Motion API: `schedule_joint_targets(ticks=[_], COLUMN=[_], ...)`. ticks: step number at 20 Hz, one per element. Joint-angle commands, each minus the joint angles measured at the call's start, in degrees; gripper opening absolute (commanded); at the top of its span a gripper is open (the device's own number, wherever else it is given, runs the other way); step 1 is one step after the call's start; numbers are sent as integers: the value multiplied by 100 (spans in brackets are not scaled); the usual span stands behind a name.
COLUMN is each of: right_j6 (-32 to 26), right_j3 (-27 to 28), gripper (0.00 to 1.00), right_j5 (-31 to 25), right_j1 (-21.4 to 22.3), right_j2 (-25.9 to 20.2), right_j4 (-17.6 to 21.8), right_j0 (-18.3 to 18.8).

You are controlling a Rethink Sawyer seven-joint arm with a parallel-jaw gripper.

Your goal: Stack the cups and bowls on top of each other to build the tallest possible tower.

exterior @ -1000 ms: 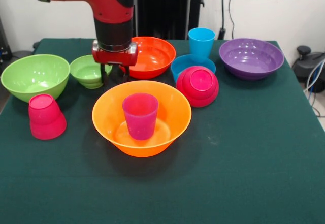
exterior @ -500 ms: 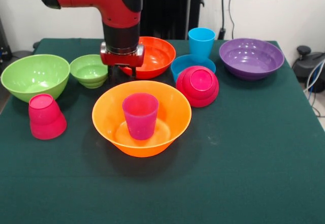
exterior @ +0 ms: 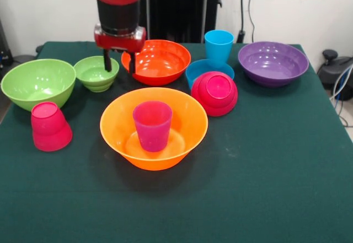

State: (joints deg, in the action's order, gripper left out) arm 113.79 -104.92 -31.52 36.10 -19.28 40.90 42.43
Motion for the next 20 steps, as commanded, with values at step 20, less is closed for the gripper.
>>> schedule_joint_targets(ticks=[20], right_j6=[670], right_j3=[-238], gripper=[100], right_j5=[2029], right_j1=[-972], right_j2=[724], right_j4=[1173], right_j0=[-1112])
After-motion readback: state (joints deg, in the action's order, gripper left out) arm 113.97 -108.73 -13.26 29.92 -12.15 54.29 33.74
